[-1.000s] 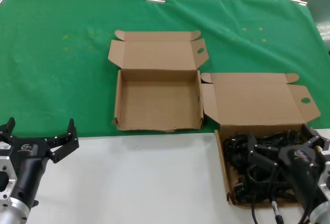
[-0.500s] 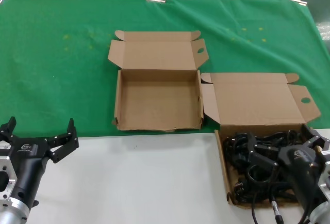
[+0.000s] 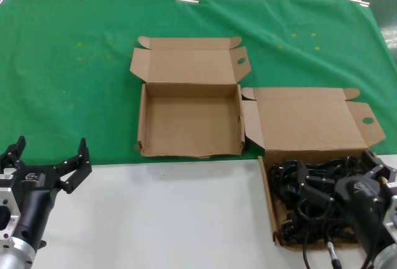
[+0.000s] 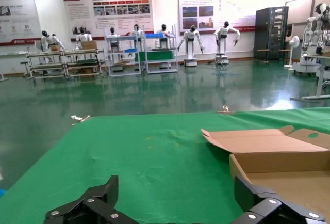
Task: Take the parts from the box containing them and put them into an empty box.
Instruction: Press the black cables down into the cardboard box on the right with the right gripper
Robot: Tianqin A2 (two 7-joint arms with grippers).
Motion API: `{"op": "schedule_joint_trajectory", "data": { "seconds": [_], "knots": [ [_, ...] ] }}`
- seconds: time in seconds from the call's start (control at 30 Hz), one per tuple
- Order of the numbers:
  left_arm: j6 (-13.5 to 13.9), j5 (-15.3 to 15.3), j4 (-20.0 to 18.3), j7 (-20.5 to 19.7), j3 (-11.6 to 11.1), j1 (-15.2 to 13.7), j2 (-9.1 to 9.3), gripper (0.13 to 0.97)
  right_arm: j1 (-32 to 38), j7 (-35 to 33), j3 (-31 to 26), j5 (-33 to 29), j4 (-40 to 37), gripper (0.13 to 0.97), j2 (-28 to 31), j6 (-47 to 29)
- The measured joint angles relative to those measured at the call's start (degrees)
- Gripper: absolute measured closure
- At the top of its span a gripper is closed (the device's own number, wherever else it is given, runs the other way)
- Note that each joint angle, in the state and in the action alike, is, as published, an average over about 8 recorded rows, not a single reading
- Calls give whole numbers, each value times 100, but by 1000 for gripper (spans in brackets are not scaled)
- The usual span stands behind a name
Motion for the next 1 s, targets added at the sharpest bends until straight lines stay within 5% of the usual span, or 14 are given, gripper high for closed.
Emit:
{"op": "schedule_joint_trajectory", "data": {
  "seconds": [0.37, 0.63, 0.77, 1.0],
  "knots": [
    [0, 0, 0, -1, 0, 0, 0, 429, -50, 44, -21, 31, 193, 129, 291, -21],
    [0, 0, 0, -1, 0, 0, 0, 641, -76, 167, -63, 136, 412, 129, 748, -161],
    [0, 0, 0, -1, 0, 0, 0, 641, -66, 2, 109, 219, 439, 129, 872, -582],
    [0, 0, 0, -1, 0, 0, 0, 782, -2, -661, 607, 597, 401, 129, 1069, -1902]
  ]
}}
